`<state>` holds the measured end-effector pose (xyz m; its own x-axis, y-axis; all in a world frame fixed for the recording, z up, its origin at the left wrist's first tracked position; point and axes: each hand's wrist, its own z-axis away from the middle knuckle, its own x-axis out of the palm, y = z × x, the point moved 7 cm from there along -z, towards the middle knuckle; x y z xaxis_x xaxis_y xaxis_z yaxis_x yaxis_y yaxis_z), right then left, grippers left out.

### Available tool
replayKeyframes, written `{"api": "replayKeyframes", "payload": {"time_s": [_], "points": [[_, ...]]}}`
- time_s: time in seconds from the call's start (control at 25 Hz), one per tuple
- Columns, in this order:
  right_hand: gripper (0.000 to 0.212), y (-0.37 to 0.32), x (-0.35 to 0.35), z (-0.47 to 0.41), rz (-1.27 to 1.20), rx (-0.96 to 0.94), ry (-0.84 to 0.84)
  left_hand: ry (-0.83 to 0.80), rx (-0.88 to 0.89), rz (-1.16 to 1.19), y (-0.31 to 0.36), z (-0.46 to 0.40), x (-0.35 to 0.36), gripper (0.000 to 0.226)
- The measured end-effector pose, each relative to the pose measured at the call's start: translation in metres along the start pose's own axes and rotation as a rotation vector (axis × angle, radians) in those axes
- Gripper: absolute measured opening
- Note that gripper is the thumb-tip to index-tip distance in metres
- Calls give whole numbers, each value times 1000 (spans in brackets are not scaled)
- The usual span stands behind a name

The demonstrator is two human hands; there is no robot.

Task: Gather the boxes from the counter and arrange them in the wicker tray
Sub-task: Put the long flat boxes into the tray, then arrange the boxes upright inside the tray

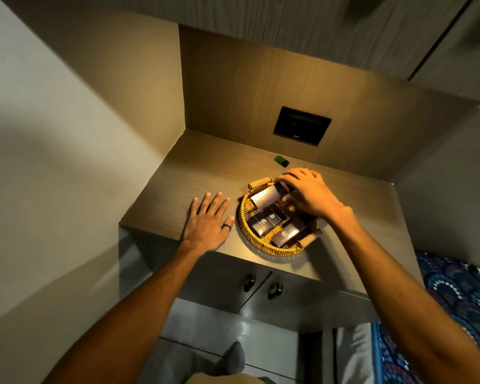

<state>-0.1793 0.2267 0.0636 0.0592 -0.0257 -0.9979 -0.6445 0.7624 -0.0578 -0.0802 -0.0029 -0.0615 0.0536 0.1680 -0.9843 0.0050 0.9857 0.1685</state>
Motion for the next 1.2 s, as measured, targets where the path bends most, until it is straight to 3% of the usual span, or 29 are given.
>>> {"api": "replayKeyframes", "payload": {"time_s": [0.28,0.64,0.76,0.92,1.08,1.2], "points": [[53,0,21,-13,47,14,-65,0,-12,26,0,1,-1,66],[52,-11,25,-21,-64,4,-39,8,-6,18,-2,0,3,67],[46,-6,17,-18,-185,14,95,18,-7,14,-3,0,5,68],[57,16,-2,-39,-136,271,253,11,-10,-1,-4,-2,9,69],[66,26,3,-88,-162,562,-3,23,-9,9,-5,-1,8,70],[60,26,17,-111,-200,663,-227,29,-10,12,-5,-2,6,69]]}}
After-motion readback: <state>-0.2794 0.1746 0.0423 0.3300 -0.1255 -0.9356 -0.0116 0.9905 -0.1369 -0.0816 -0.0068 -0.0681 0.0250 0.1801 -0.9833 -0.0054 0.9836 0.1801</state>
